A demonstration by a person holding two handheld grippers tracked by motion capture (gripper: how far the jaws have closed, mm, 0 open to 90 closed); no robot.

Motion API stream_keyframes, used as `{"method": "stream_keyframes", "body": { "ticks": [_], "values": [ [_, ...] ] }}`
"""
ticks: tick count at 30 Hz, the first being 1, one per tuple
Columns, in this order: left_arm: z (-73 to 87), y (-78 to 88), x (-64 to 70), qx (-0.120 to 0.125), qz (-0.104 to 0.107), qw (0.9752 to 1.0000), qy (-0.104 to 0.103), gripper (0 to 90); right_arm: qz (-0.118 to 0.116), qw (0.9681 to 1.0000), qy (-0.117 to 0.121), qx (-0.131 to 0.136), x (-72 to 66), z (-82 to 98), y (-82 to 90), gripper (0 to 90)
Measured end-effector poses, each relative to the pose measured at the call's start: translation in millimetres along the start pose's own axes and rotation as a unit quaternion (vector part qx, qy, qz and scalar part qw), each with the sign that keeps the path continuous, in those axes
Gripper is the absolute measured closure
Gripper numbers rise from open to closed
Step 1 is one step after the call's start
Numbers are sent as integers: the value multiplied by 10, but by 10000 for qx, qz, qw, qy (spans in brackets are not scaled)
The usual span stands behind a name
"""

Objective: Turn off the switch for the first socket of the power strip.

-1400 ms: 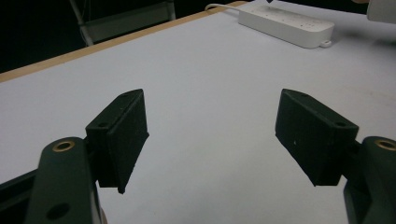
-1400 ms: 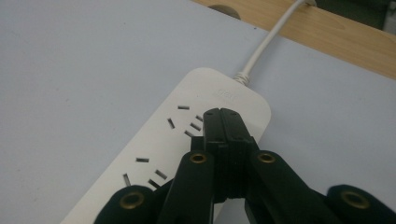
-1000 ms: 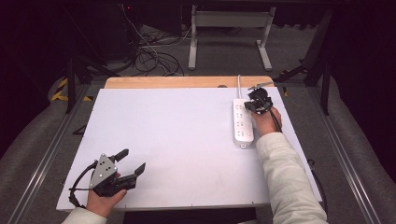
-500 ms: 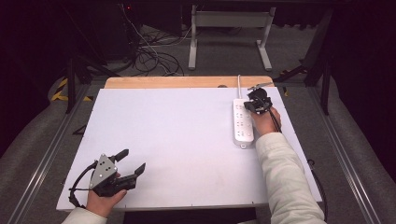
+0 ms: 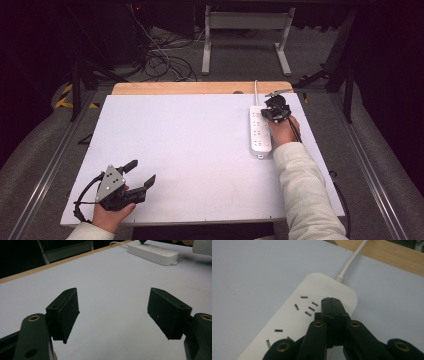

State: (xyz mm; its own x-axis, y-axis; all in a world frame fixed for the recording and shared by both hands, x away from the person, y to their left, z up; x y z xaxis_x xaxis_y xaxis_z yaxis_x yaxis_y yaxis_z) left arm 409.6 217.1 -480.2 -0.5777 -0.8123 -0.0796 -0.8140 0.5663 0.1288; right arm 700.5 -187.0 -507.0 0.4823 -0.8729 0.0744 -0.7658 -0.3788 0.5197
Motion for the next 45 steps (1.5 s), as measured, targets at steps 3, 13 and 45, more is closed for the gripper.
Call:
{"method": "stream_keyframes", "body": {
  "ticks": [3, 13, 45],
  "values": [
    [-1, 5, -3, -6, 8, 10000, -27, 255, -7, 10000, -28, 25, -1, 7, 5, 900],
    [-4, 7, -1, 3, 21, 10000, -25, 255, 20, 9999, -40, 122, -1, 19, 8, 900],
    [-10, 17, 12, 24, 44, 10000, 5, 255, 49, 9993, -198, 322, -20, 42, 4, 900]
  ]
}}
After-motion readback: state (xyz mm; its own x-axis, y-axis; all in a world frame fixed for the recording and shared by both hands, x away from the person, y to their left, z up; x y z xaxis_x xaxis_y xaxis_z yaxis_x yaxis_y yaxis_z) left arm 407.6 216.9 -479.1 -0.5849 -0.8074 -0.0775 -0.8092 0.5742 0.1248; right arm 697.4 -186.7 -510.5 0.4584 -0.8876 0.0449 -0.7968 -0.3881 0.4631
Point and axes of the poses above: each handheld gripper's, and its own axes: y roughly backward along the jaws, z roughly out of its underside, x roughly to its right, the point moved 8 cm from there along -y, roughly forward along the jaws, and after that the axes turned 14 degrees about x, right-handed, at the moved point
